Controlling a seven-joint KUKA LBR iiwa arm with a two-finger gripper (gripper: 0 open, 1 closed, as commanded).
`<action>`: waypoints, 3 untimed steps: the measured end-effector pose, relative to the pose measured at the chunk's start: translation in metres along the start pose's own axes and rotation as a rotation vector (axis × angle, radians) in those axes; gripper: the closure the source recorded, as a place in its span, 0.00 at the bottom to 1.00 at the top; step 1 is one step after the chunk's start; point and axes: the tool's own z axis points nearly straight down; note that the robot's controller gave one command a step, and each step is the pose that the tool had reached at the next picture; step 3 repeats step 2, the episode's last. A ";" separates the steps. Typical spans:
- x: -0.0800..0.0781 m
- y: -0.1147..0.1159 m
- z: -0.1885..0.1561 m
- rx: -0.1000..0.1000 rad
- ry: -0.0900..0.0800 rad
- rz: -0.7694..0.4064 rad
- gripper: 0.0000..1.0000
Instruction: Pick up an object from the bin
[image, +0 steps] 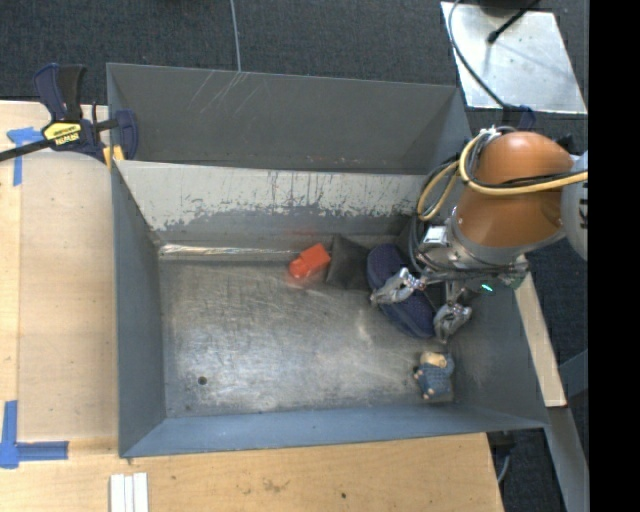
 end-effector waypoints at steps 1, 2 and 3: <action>0.000 0.000 0.000 -0.001 0.000 0.000 1.00; -0.015 0.052 -0.149 0.049 0.002 -0.350 1.00; -0.015 0.052 -0.149 0.049 0.002 -0.350 1.00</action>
Offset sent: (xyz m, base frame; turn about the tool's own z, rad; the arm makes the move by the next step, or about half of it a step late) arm 0.0000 0.0000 0.0000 0.0000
